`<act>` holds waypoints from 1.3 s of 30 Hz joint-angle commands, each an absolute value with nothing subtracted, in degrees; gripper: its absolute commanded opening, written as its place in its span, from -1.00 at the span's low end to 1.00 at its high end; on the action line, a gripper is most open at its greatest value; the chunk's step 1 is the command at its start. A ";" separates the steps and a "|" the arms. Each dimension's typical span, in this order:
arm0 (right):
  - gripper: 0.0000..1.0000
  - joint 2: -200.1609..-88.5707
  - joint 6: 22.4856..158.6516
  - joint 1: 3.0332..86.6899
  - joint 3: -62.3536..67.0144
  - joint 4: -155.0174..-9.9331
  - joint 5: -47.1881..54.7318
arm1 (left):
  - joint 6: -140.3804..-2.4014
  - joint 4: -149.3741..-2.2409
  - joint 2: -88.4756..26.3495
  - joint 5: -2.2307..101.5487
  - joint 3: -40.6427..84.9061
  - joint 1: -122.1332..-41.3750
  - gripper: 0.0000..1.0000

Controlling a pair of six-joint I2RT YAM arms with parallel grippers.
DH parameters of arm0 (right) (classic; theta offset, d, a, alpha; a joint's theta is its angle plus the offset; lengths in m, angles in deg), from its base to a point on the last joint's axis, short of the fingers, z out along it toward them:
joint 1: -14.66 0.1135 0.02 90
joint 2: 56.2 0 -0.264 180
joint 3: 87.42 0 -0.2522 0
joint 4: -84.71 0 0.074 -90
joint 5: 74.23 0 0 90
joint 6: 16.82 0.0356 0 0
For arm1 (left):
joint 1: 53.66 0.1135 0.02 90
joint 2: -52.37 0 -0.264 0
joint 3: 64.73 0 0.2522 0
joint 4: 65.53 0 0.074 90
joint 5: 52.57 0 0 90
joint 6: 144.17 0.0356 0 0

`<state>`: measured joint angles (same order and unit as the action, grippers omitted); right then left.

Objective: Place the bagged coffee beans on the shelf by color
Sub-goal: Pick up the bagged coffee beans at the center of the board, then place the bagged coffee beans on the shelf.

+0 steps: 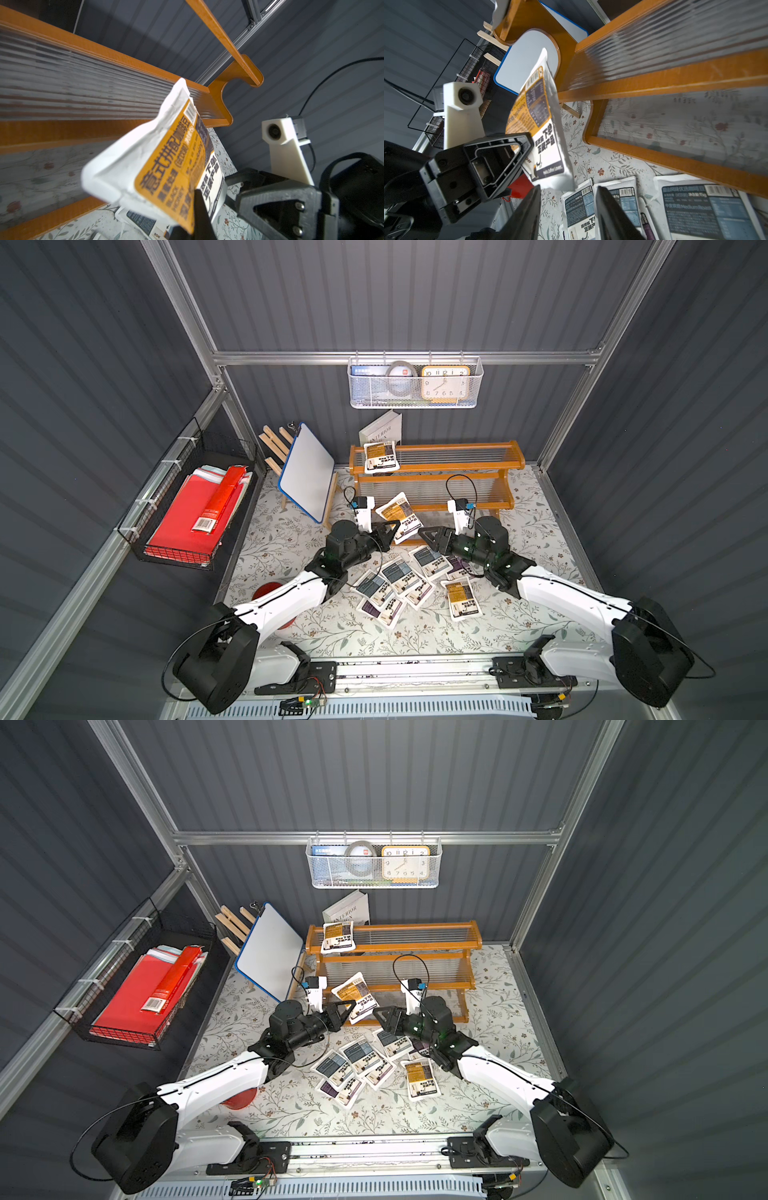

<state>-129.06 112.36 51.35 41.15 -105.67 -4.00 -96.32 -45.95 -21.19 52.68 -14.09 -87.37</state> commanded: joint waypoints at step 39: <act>-1.00 -117.70 94.81 50.73 23.86 -83.03 7.43 | -98.29 -60.98 -14.80 23.41 -14.99 -87.36 -0.15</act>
<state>-116.21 98.37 51.81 30.03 -86.45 3.56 -98.40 -56.88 -13.50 27.47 -15.01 -87.68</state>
